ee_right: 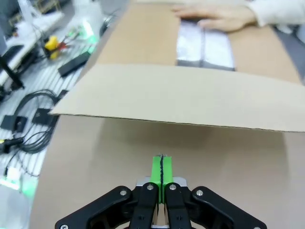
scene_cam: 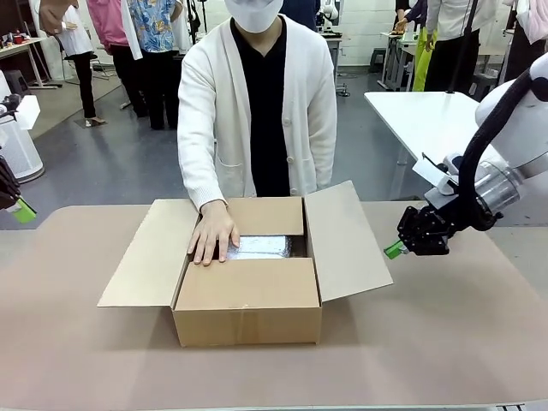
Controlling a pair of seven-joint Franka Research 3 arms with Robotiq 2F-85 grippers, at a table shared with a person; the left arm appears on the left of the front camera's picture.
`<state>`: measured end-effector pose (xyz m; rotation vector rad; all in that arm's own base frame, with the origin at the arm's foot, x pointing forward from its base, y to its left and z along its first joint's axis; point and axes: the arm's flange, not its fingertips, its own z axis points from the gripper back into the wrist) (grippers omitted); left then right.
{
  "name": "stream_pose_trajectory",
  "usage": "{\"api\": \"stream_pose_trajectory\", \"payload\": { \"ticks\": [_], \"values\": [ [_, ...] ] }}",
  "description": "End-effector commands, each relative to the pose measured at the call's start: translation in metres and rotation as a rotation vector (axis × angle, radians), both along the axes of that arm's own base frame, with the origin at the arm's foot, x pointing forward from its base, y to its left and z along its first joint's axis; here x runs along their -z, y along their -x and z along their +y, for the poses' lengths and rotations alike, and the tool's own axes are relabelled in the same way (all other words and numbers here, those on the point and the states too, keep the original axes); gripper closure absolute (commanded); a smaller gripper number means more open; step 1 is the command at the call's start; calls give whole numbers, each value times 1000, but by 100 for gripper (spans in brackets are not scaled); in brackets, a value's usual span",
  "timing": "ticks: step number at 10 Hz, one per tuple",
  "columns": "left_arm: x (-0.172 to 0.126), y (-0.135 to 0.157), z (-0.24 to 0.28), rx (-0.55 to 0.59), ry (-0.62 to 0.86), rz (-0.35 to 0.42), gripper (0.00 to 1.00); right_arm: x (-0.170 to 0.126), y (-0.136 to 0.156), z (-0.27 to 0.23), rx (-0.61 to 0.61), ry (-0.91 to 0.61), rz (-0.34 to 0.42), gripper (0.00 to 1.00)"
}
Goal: Wrap the clocks to prevent damage.
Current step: Push the right (or left) flap of the Package Box to close it.
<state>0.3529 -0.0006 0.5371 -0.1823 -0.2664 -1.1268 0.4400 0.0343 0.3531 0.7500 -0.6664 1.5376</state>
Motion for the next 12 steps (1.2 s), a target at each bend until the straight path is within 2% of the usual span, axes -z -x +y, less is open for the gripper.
{"api": "stream_pose_trajectory", "payload": {
  "ticks": [1, 3, 5, 8, 12],
  "values": [
    [1, -1, 2, 8, 7, -14, 100, 15, -7, 11, 100, -12, -15, 99],
    [1, -1, 2, 8, 7, -14, 100, 26, -13, 23, 125, 3, 7, 99],
    [1, -1, 2, 8, 7, -14, 100, 35, -14, 30, 121, -82, -8, 99],
    [1, -1, 2, 8, 7, -14, 100, 37, -14, 37, 119, -278, 53, 99],
    [1, -1, 2, 8, 7, -14, 100, 52, -13, 43, 105, -394, 148, 99]
  ]
}}
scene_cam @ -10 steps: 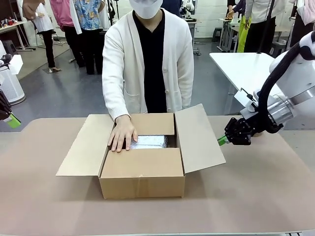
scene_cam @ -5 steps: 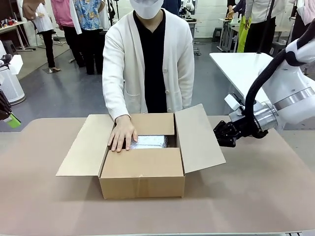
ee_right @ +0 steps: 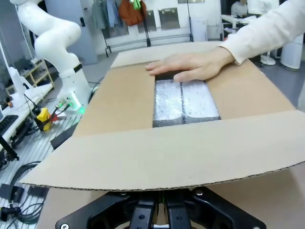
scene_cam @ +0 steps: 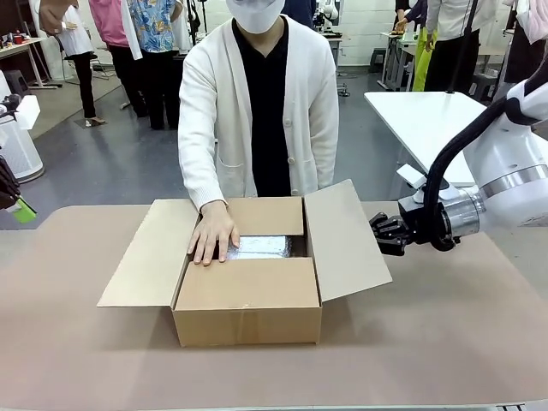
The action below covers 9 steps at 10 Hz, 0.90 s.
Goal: Wrap the clocks to prevent damage.
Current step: Push the right (or left) flap of the Package Box to close it.
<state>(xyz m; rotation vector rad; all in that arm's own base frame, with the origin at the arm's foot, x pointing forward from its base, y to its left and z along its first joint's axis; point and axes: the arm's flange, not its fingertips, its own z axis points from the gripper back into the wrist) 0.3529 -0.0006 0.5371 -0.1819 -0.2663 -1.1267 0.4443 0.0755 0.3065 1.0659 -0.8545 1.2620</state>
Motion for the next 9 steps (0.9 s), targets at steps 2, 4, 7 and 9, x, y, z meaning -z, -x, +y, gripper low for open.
{"api": "stream_pose_trajectory", "payload": {
  "ticks": [2, 4, 7, 9],
  "values": [
    [1, -1, 2, 8, 7, -14, 100, 13, -6, 11, -18, -60, 6, 99],
    [1, -1, 2, 8, 7, -14, 100, 12, -4, 25, -42, -80, -2, 99],
    [1, -1, 2, 8, 7, -14, 100, 5, 1, 30, -57, -132, -17, 99],
    [1, -1, 2, 8, 7, -14, 100, -4, 2, 37, -63, -155, -36, 99]
  ]
}}
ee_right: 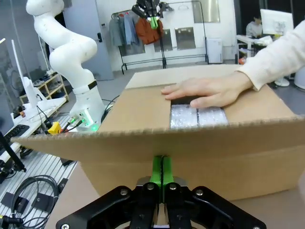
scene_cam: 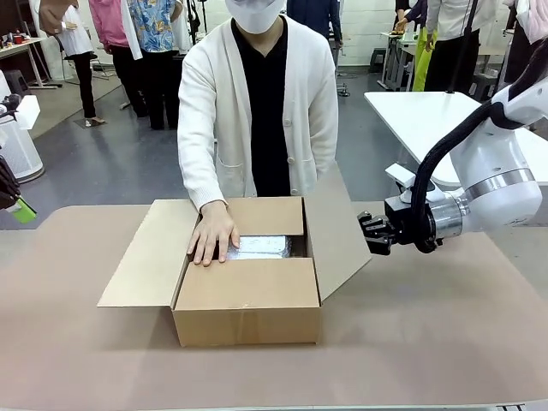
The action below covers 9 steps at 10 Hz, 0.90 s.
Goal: Wrap the clocks to prevent damage.
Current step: Push the right (or left) flap of the Package Box to close it.
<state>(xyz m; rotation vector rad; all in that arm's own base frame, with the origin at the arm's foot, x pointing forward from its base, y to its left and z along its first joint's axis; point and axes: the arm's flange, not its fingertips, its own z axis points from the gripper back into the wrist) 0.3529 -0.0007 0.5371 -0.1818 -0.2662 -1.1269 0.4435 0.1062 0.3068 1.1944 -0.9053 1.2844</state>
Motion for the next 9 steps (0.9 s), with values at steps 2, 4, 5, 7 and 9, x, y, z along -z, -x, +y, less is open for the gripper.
{"api": "stream_pose_trajectory", "payload": {
  "ticks": [2, 4, 5, 7, 9],
  "values": [
    [1, -1, 2, 8, 7, -14, 100, -2, 4, 10, -2, -47, -32, 99],
    [1, -1, 2, 8, 7, -14, 100, -5, 4, 15, 0, -43, -34, 99],
    [1, -1, 2, 8, 7, -14, 100, -5, 6, 20, -9, -34, -39, 99],
    [1, -1, 2, 8, 7, -14, 100, -4, 9, 30, -25, -7, -44, 99],
    [1, -1, 2, 8, 7, -14, 100, -7, 8, 42, -32, 6, -54, 99]
  ]
}}
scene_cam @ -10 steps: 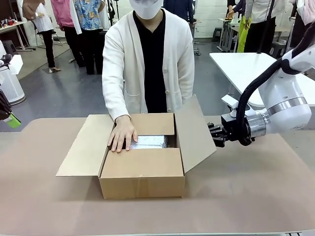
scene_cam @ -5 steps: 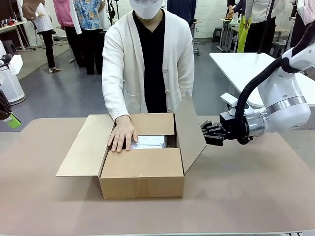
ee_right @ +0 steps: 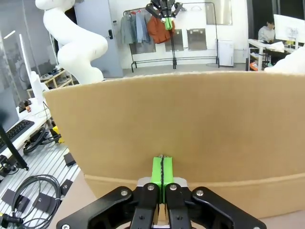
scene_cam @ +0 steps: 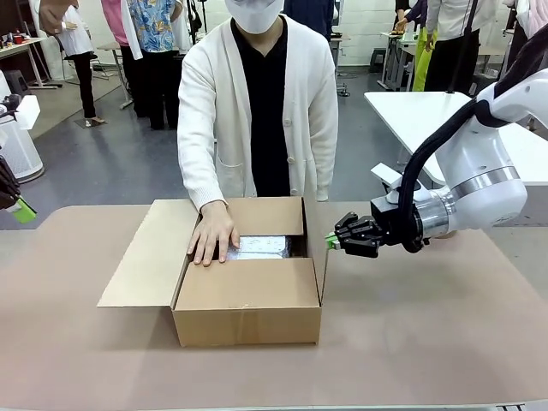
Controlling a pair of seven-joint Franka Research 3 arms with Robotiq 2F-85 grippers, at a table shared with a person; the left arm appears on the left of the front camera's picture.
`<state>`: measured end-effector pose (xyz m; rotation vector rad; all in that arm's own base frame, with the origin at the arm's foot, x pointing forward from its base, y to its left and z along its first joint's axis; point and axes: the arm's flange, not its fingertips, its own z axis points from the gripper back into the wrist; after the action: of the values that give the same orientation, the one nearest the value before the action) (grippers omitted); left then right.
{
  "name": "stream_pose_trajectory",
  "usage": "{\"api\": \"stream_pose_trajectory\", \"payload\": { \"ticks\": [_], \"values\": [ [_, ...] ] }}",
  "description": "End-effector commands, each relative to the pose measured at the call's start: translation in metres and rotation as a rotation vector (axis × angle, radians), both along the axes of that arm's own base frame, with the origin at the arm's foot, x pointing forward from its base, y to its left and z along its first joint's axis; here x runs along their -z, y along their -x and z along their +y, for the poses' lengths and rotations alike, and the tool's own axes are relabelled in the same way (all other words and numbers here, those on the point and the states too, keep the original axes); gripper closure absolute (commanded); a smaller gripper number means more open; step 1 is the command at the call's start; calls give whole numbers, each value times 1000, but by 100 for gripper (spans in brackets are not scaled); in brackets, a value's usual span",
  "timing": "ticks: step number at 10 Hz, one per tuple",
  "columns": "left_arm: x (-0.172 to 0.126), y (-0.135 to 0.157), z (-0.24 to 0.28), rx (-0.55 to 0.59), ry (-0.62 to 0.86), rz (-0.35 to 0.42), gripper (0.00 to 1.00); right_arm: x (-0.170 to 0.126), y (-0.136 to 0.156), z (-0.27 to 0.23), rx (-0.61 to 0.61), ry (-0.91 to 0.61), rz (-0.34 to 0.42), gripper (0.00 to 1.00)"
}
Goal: Wrap the clocks to prevent damage.
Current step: Push the right (or left) flap of the Package Box to close it.
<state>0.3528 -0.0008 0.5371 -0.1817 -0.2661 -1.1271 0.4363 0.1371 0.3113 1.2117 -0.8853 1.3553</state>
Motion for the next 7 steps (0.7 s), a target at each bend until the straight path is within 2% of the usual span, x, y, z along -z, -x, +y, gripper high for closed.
{"api": "stream_pose_trajectory", "payload": {
  "ticks": [1, 7],
  "values": [
    [1, -1, 2, 8, 7, -14, 100, -2, 3, 14, 26, 4, -33, 99],
    [1, -1, 2, 8, 7, -14, 100, 3, -3, 31, 24, 44, -45, 99]
  ]
}}
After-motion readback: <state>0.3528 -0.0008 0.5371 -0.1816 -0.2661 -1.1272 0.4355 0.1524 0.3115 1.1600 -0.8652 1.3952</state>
